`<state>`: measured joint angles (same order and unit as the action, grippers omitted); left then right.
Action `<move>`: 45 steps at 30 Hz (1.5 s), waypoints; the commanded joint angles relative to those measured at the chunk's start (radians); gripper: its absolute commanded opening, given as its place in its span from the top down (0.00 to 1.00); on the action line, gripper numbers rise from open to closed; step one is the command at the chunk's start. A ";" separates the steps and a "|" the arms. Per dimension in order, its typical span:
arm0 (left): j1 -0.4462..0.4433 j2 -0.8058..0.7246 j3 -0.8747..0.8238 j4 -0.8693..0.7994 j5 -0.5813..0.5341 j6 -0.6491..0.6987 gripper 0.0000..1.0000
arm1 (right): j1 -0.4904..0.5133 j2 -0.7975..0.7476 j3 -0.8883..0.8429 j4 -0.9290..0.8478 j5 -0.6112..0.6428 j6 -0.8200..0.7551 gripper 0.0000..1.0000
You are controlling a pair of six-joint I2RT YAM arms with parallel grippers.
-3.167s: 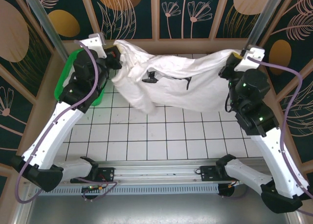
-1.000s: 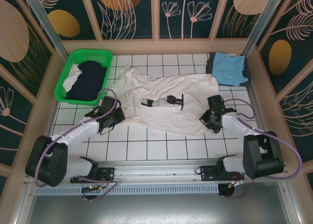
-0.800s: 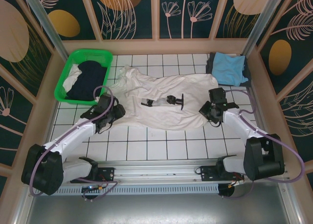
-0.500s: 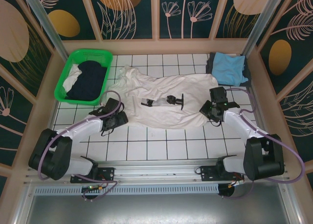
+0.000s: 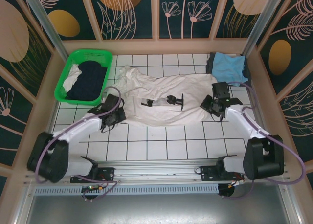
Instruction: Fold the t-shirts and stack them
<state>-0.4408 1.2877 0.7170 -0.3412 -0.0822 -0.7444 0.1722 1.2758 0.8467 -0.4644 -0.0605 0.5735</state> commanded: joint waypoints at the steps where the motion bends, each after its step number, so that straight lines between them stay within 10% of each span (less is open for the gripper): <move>1: -0.004 -0.157 0.114 -0.017 0.020 0.008 1.00 | -0.006 -0.078 0.124 -0.022 -0.041 -0.082 1.00; 17: -0.004 -0.176 0.933 -0.305 -0.195 0.221 1.00 | -0.007 -0.175 0.811 -0.159 0.050 -0.150 1.00; 24: 0.009 0.085 1.173 -0.246 -0.276 0.347 1.00 | -0.035 0.042 0.871 -0.108 0.060 -0.163 1.00; 34: 0.124 0.623 2.042 -0.240 -0.147 0.477 1.00 | -0.128 0.378 1.205 -0.035 -0.059 -0.119 1.00; 39: 0.125 0.368 1.642 0.013 -0.140 0.496 1.00 | -0.134 0.360 1.183 0.030 -0.132 -0.104 1.00; 45: 0.124 0.084 1.150 0.092 -0.089 0.443 1.00 | -0.137 0.178 0.769 0.201 -0.188 -0.086 1.00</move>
<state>-0.3214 1.4696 2.0144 -0.3840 -0.1982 -0.2825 0.0467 1.5265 1.7763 -0.3763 -0.1997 0.4618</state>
